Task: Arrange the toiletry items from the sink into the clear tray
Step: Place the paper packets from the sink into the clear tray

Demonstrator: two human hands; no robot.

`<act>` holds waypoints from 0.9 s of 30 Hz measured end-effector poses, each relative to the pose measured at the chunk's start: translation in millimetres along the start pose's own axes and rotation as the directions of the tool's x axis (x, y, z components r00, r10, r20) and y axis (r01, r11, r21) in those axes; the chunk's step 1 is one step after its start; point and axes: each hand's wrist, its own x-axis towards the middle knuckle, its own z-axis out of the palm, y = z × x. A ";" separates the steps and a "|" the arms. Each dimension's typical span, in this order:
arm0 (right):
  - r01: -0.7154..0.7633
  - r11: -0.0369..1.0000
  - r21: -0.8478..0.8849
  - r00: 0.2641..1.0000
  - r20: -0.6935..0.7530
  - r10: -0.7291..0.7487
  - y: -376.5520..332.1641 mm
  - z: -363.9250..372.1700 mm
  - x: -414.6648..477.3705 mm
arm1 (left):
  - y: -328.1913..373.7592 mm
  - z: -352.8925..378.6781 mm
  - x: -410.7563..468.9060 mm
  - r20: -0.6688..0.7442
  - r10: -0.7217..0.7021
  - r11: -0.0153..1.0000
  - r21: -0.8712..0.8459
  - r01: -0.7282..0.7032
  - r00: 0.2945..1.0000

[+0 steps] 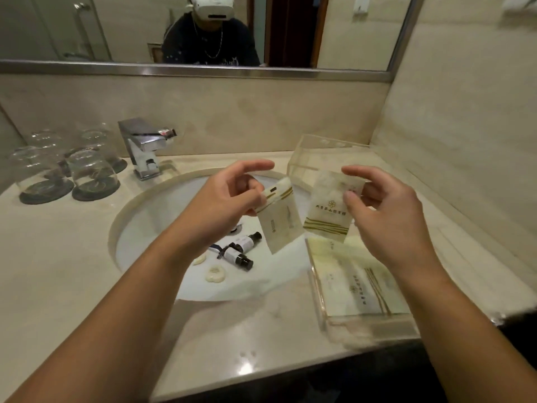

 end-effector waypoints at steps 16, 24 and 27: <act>-0.052 0.996 -0.072 0.962 0.266 0.069 31.1 -77.1 -29.2 | -21.2 72.7 14.6 -0.104 -0.049 0.965 -0.262 0.020 0.993; 0.241 0.930 -0.278 0.784 0.620 -0.018 23.4 -47.9 -36.6 | -26.8 65.0 10.5 -0.187 -0.067 0.963 -0.270 0.014 0.980; 0.303 0.903 -0.304 0.779 0.625 -0.052 30.9 -44.4 -40.2 | -29.2 64.6 11.6 -0.195 -0.078 0.967 -0.255 0.026 0.978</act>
